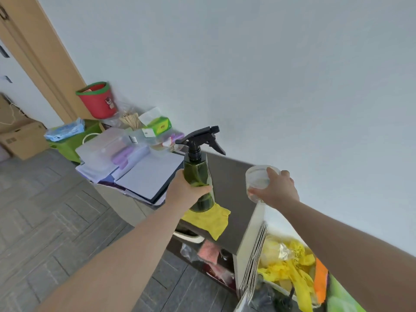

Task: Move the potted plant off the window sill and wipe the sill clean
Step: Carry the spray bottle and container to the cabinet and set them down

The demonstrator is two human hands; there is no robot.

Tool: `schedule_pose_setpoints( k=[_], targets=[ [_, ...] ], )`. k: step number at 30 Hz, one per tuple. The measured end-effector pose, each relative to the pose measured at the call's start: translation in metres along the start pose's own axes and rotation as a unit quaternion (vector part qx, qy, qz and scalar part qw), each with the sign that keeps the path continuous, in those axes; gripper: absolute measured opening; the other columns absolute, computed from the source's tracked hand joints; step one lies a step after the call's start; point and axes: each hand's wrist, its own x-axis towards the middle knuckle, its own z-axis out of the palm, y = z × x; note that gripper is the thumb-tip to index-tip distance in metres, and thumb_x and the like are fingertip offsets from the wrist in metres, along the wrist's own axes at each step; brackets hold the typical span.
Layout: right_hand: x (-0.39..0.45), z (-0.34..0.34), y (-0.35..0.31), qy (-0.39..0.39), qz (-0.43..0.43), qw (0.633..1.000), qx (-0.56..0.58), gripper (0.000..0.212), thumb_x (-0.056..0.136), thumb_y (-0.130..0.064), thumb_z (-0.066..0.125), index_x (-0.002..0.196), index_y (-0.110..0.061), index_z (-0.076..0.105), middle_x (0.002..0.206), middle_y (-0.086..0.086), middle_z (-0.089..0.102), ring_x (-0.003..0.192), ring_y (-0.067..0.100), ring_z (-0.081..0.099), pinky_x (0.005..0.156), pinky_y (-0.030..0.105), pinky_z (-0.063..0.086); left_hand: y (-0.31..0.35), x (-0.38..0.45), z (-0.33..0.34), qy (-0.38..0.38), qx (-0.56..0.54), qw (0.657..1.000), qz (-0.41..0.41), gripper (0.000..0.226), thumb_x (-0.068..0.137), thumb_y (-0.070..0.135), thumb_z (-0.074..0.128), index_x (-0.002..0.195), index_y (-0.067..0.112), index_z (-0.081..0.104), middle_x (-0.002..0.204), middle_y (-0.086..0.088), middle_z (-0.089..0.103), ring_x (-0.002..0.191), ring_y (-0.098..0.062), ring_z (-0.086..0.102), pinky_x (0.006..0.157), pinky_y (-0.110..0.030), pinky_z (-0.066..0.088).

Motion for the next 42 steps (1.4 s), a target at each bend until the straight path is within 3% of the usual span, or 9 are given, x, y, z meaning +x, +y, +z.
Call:
schedule_pose_setpoints(
  k=[6, 11, 17, 21, 29, 42],
  targets=[
    [0.084, 0.040, -0.034, 0.015, 0.046, 0.999, 0.004, 0.077, 0.073, -0.053, 0.070, 0.136, -0.023, 0.039, 0.126, 0.010, 0.036, 0.121, 0.032, 0.040, 0.084, 0.041, 0.047, -0.022, 0.128, 0.013, -0.028, -0.002, 0.999, 0.014, 0.067, 0.061, 0.037, 0.086, 0.116, 0.017, 0.053, 0.108, 0.000, 0.065, 0.102, -0.023, 0.061, 0.087, -0.036, 0.051],
    [0.135, 0.082, -0.046, 0.044, 0.119, 0.992, 0.012, 0.080, 0.073, -0.052, 0.071, 0.139, -0.025, 0.034, 0.128, 0.008, 0.034, 0.122, 0.031, 0.039, 0.085, 0.039, 0.046, -0.040, 0.222, 0.039, -0.106, 0.004, 0.993, 0.058, 0.069, 0.064, 0.031, 0.086, 0.120, 0.018, 0.049, 0.102, 0.006, 0.057, 0.098, -0.019, 0.057, 0.081, -0.030, 0.046],
    [0.184, 0.117, -0.057, 0.066, 0.217, 0.974, 0.013, 0.084, 0.075, -0.047, 0.070, 0.144, -0.025, 0.027, 0.128, 0.009, 0.030, 0.122, 0.030, 0.036, 0.077, 0.038, 0.045, -0.053, 0.303, 0.070, -0.185, 0.000, 0.981, 0.054, 0.077, 0.062, 0.035, 0.086, 0.125, 0.021, 0.045, 0.111, 0.003, 0.059, 0.102, -0.020, 0.056, 0.081, -0.032, 0.049],
    [0.207, 0.145, -0.062, 0.088, 0.251, 0.963, 0.028, 0.088, 0.075, -0.050, 0.068, 0.146, -0.028, 0.020, 0.132, 0.010, 0.030, 0.125, 0.031, 0.036, 0.085, 0.042, 0.049, -0.063, 0.329, 0.095, -0.219, -0.015, 0.974, 0.055, 0.074, 0.065, 0.031, 0.085, 0.125, 0.021, 0.043, 0.105, 0.006, 0.057, 0.099, -0.019, 0.055, 0.077, -0.030, 0.046],
    [0.235, 0.179, -0.057, 0.110, 0.266, 0.957, 0.026, 0.091, 0.077, -0.052, 0.068, 0.147, -0.029, 0.015, 0.138, 0.010, 0.026, 0.130, 0.031, 0.031, 0.086, 0.044, 0.049, -0.074, 0.350, 0.127, -0.262, -0.019, 0.963, 0.068, 0.071, 0.067, 0.028, 0.084, 0.125, 0.021, 0.043, 0.106, 0.008, 0.056, 0.097, -0.014, 0.051, 0.082, -0.027, 0.045],
    [0.255, 0.202, -0.041, 0.114, 0.278, 0.953, 0.026, 0.095, 0.077, -0.056, 0.067, 0.150, -0.028, 0.012, 0.143, 0.010, 0.020, 0.134, 0.032, 0.027, 0.089, 0.046, 0.048, -0.078, 0.373, 0.150, -0.265, -0.012, 0.960, 0.086, 0.070, 0.068, 0.026, 0.085, 0.125, 0.019, 0.044, 0.105, 0.011, 0.052, 0.097, -0.011, 0.049, 0.083, -0.026, 0.041]
  ],
)
